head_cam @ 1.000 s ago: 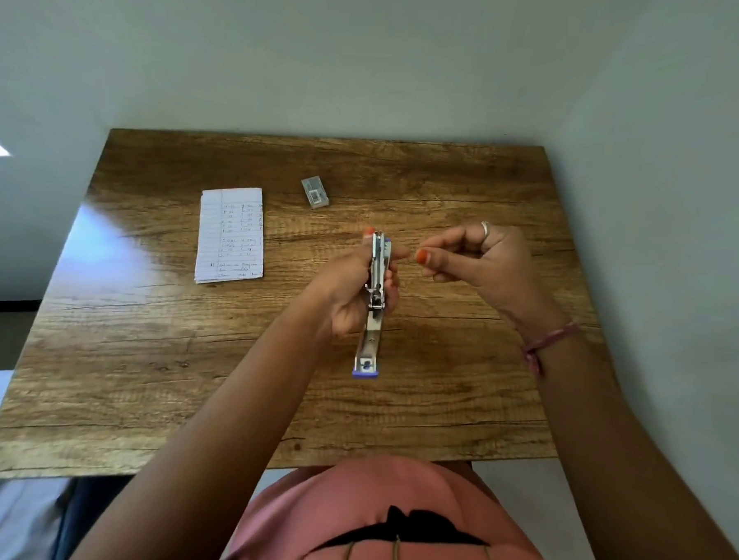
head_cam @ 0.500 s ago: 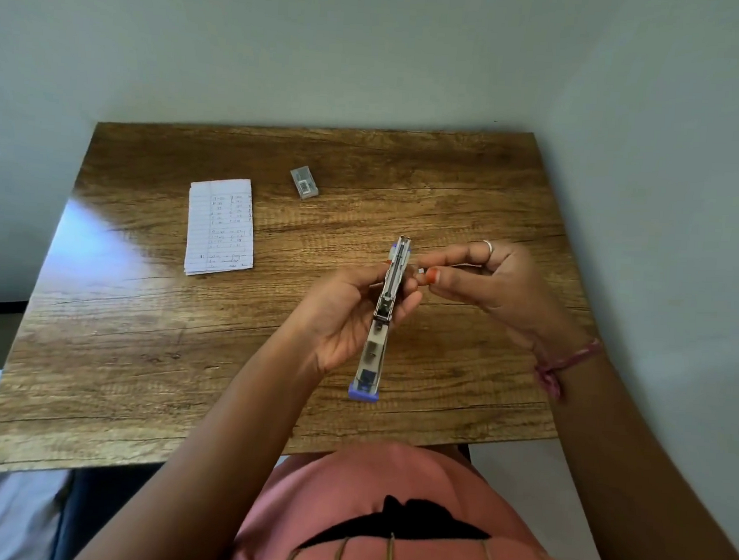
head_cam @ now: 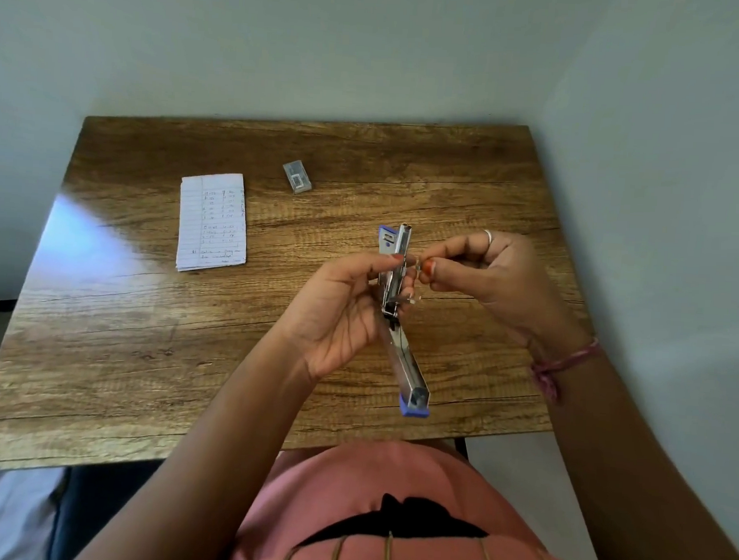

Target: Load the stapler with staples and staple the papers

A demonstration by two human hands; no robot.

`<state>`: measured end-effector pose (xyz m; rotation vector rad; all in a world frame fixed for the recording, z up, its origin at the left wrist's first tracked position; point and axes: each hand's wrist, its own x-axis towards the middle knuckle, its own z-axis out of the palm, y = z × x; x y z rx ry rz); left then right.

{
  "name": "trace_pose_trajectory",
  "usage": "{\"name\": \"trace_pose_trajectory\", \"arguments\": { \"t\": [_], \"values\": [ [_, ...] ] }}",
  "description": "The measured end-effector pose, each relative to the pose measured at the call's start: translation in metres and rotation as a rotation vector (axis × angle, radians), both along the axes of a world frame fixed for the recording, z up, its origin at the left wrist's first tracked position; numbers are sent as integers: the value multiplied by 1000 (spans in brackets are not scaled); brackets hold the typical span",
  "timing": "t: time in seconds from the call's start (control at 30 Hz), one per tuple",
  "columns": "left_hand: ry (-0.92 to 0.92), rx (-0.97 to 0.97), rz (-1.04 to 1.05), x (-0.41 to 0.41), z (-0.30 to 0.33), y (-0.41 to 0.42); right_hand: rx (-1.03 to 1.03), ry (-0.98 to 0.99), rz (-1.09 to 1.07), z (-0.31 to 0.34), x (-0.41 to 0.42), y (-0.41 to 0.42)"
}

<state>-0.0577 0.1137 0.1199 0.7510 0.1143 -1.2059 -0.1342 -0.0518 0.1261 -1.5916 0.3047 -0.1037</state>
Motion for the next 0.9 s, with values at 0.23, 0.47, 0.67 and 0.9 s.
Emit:
{"name": "trace_pose_trajectory", "arguments": {
  "t": [0.23,0.47,0.67,0.9],
  "values": [
    [-19,17,0,-4,-3,1,233,83,-125,-2,1,7],
    [-18,39,33,-6,-5,1,341,131,-118,-4,-1,11],
    [-18,54,42,-11,-4,0,506,137,-107,-7,-1,15],
    [-60,117,74,-15,-4,-1,497,126,-128,-11,-4,16]
  ]
}}
